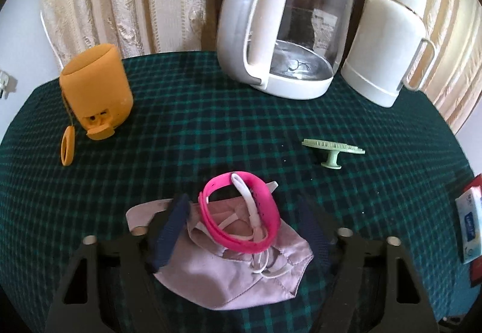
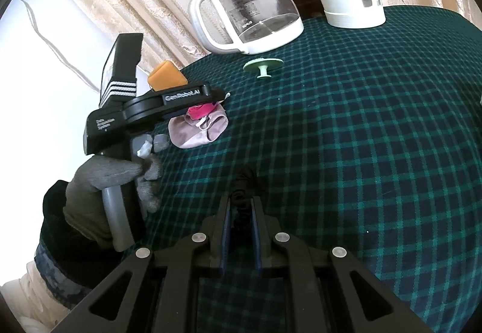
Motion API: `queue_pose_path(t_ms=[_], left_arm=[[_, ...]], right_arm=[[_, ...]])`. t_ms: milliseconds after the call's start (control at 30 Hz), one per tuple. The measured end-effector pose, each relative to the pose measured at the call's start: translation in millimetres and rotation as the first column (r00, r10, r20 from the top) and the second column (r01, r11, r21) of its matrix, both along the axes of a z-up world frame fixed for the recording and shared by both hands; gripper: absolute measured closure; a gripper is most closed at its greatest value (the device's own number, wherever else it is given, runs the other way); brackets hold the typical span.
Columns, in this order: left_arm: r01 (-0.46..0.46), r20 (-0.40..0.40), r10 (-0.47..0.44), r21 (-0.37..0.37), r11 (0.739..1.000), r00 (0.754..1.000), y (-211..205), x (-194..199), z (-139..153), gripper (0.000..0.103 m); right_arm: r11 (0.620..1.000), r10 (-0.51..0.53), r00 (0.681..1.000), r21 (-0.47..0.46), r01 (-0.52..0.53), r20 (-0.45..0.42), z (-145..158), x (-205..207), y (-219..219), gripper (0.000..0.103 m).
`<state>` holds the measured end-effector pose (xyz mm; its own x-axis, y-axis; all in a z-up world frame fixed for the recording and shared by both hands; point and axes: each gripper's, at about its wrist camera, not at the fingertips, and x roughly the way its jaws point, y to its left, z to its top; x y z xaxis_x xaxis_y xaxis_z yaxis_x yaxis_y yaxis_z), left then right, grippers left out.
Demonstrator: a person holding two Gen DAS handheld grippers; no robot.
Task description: Organize soft objects
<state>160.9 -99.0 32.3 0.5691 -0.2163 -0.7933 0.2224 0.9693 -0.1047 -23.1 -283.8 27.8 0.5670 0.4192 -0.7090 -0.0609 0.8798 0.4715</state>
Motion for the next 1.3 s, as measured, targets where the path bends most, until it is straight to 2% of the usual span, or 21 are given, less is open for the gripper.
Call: queue_pose_path(t_ms=[33,133,300,533,733,1300], left_arm=[[0.005,0.004,-0.005,0.009,1.000,1.000,-2.5,0.6,-1.3,0.051],[0.026,0.000,-0.026,0.046,0.999,1.000,-9.2,1.8,-7.1,0.057],[0.027,0.032,-0.027,0.012,1.000,0.999,-5.0,-6.0,2.2,0.057],[0.030,0.125,-0.021,-0.073,0.997,0.992,11.1,-32.5,44.6,0.057],[0.070,0.171,-0.050,-0.110,0.992,0.984,8.2,-58.9,70.1,0.057],[0.210,0.251,-0.148,-0.238,0.948,0.956,-4.8,-115.5,132.4,0.056]], right_arm=[[1.000,-0.001,1.000,0.001,0.001,-0.002,-0.4,0.2,-0.5,0.090],[1.000,-0.008,1.000,0.002,0.008,-0.004,-0.6,-0.1,-1.9,0.090],[1.000,-0.022,1.000,-0.001,0.022,0.004,2.6,-2.2,-3.6,0.090],[0.999,-0.036,0.999,0.005,0.036,0.018,9.5,-9.3,-7.7,0.090],[0.998,-0.060,0.997,0.012,0.060,0.045,20.9,-20.4,-13.1,0.090],[0.993,-0.114,0.989,0.023,0.112,0.089,39.1,-52.3,-29.9,0.090]])
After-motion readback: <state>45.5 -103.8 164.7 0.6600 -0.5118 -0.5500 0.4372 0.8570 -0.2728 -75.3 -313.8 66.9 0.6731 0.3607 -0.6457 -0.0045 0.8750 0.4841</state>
